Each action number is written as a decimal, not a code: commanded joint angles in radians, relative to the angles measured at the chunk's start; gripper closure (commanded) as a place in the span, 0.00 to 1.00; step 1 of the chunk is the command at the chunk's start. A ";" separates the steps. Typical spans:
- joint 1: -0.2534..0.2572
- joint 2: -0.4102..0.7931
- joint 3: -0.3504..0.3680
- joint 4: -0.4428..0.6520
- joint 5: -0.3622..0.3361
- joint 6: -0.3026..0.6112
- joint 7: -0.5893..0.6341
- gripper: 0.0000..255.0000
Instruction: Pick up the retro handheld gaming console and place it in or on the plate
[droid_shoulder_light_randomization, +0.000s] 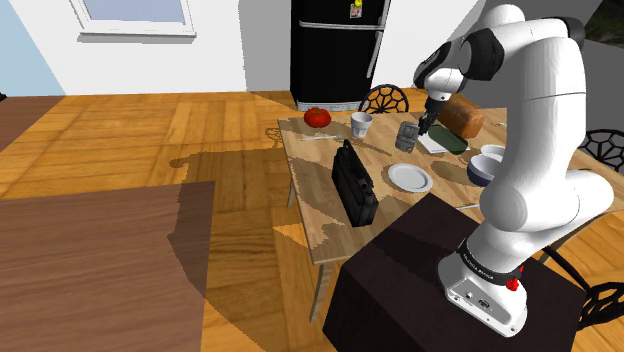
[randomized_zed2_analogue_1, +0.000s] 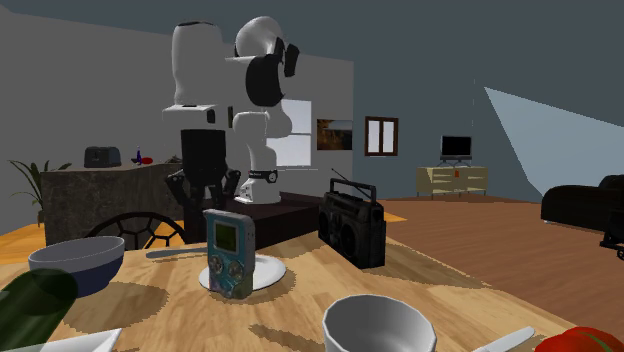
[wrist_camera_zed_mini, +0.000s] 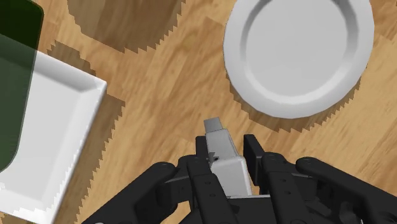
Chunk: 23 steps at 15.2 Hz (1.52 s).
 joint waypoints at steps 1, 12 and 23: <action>0.004 -0.016 -0.006 0.004 -0.008 -0.019 0.005 1.00; 0.089 -0.270 -0.072 -0.252 -0.099 -0.001 0.033 1.00; 0.166 -0.619 -0.137 -0.625 -0.304 0.076 0.142 1.00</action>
